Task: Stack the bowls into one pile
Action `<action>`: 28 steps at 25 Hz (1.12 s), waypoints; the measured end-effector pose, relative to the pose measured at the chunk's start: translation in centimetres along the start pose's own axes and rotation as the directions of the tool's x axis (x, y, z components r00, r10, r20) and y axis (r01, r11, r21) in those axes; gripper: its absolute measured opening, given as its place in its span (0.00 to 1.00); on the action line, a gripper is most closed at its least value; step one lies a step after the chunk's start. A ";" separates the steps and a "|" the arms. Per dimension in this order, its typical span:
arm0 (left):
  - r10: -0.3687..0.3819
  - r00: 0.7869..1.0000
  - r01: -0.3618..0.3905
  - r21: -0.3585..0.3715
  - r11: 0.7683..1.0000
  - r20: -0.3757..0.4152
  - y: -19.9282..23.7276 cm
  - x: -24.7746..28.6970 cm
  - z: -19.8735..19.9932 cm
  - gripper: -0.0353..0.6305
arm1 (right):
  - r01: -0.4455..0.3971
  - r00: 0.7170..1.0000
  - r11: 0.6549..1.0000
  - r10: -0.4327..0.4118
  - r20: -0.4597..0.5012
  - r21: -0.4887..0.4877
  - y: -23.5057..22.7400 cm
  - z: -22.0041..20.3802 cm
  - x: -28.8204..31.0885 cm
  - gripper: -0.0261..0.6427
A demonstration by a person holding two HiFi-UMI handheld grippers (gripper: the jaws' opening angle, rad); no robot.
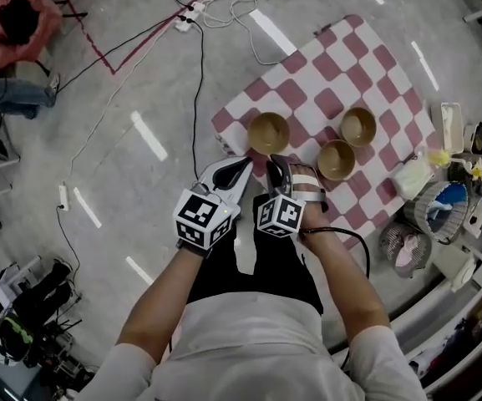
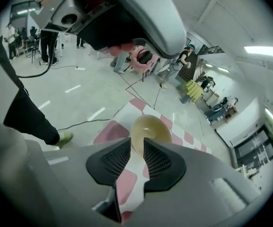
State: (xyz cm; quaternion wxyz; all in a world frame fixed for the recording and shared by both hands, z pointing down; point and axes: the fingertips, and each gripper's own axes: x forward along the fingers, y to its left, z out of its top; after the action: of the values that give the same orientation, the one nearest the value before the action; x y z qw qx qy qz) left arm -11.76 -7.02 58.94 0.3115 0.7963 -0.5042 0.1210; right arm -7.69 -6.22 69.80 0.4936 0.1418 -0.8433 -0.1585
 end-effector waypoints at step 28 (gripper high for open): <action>-0.027 0.999 0.027 -0.003 1.000 -0.022 0.3 0.4 -0.4 0.06 | 0.079 0.993 0.983 -0.091 -0.070 -0.166 -0.7 -0.6 1.2 0.07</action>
State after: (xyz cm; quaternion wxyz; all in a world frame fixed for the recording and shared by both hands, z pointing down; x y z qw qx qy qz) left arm -11.78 -7.21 59.56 0.3199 0.8012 -0.4901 0.1247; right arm -7.69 -7.38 70.70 0.5286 0.1430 -0.8010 -0.2420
